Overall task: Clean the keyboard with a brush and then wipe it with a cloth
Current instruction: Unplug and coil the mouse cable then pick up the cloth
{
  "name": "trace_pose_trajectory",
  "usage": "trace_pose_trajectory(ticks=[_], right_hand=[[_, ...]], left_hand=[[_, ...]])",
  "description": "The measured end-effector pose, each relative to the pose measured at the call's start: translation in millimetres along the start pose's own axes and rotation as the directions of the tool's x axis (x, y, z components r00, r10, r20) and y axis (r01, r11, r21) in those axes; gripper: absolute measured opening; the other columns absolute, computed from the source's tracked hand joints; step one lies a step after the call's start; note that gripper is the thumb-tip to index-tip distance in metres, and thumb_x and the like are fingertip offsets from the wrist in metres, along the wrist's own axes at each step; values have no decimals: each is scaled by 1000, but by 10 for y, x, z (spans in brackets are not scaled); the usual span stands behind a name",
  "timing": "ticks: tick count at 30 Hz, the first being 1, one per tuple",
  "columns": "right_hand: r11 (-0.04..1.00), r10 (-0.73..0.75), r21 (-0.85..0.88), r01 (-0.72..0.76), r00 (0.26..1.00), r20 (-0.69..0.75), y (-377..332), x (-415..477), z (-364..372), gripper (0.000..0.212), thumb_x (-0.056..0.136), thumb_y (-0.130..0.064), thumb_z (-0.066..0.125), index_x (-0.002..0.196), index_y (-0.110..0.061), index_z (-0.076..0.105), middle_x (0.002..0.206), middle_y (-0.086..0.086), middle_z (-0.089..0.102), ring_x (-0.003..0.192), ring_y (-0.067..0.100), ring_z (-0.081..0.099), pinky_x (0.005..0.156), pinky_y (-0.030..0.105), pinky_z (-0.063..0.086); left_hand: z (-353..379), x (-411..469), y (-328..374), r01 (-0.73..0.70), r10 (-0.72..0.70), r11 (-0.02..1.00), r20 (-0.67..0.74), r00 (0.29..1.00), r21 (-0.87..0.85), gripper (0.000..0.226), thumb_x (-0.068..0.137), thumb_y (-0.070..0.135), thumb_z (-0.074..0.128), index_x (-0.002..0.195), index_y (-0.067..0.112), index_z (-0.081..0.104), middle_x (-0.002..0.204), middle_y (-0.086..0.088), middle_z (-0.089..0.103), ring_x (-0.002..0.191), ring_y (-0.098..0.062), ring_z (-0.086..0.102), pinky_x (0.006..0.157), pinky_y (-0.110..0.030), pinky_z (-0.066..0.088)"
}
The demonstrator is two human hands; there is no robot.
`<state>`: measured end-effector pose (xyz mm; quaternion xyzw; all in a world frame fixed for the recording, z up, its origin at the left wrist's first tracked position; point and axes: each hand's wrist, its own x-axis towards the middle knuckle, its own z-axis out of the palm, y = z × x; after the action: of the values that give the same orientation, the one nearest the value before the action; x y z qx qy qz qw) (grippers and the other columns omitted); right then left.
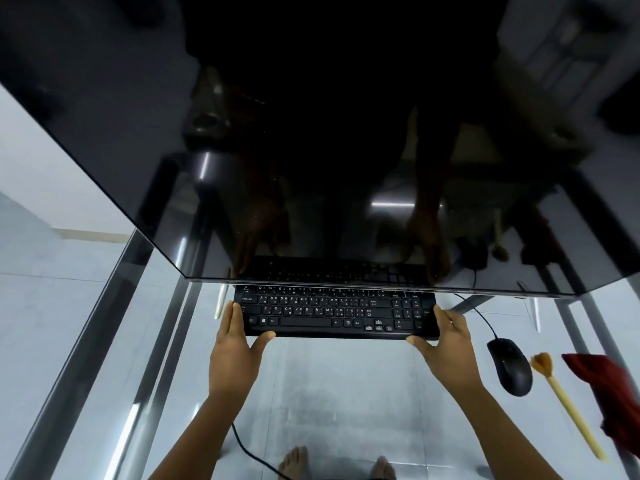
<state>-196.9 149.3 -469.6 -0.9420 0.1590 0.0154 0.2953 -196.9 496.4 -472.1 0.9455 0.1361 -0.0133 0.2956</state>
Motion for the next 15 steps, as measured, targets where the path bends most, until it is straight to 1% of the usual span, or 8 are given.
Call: trace_pose_trajectory(ticks=[5, 8, 10, 11, 13, 14, 15], right_hand=[[1000, 4, -21, -4, 1000, -6, 3, -15, 22, 79, 75, -22, 84, 140, 0, 45, 132, 17, 44, 123, 35, 47, 103, 42, 43], [1000, 10, -20, -10, 1000, -12, 8, -33, 29, 78, 74, -22, 84, 140, -1, 46, 131, 16, 44, 122, 34, 48, 102, 40, 44], [1000, 2, -16, -2, 1000, 0, 8, -35, 30, 78, 75, -22, 84, 140, -3, 46, 131, 15, 44, 122, 34, 48, 101, 40, 45], [1000, -1, -13, 1, 1000, 10, 9, -41, 23, 78, 76, -23, 83, 141, -4, 45, 131, 14, 44, 123, 33, 47, 101, 40, 46], [999, -21, -33, 22, 1000, 12, 45, -62, -42, 76, 80, -25, 79, 144, -7, 42, 132, 12, 44, 124, 31, 46, 100, 40, 46], [997, -30, -66, 30, 1000, -7, 77, -80, -99, 74, 83, -26, 76, 145, -7, 41, 133, 13, 45, 124, 32, 46, 99, 41, 47], [992, -37, -119, 31, 998, -50, 137, -100, -183, 71, 84, -26, 74, 144, -7, 42, 133, 16, 47, 123, 34, 47, 97, 43, 48]], left_hand=[[15, -17, -7, 6, -6, 1000, -5, 1000, 3, 88, 84, 50, 61, 151, 7, 21, 159, -2, 20, 143, -20, 28, 102, -38, 43], [21, -18, -14, 2, -2, 1000, 5, 1000, 16, 89, 83, 52, 59, 151, 8, 21, 159, -2, 20, 142, -22, 30, 100, -40, 45], [29, -16, -30, 3, -4, 1000, 19, 1000, 20, 91, 82, 56, 55, 151, 8, 20, 159, -2, 18, 143, -23, 28, 102, -41, 43], [40, -15, -46, -7, 6, 1000, 18, 1000, 29, 92, 81, 57, 53, 151, 7, 20, 159, -4, 18, 144, -24, 25, 106, -43, 39], [89, -38, -69, -65, 68, 994, -26, 997, 83, 91, 84, 59, 55, 149, 4, 23, 158, -10, 19, 147, -25, 16, 116, -46, 21], [112, -62, -70, -96, 102, 989, -52, 993, 110, 89, 87, 61, 53, 149, 3, 24, 158, -11, 19, 148, -24, 11, 117, -46, 12], [142, -93, -35, -119, 128, 985, -69, 989, 121, 88, 88, 63, 48, 148, 2, 24, 159, -11, 18, 148, -22, 7, 117, -46, 7]])
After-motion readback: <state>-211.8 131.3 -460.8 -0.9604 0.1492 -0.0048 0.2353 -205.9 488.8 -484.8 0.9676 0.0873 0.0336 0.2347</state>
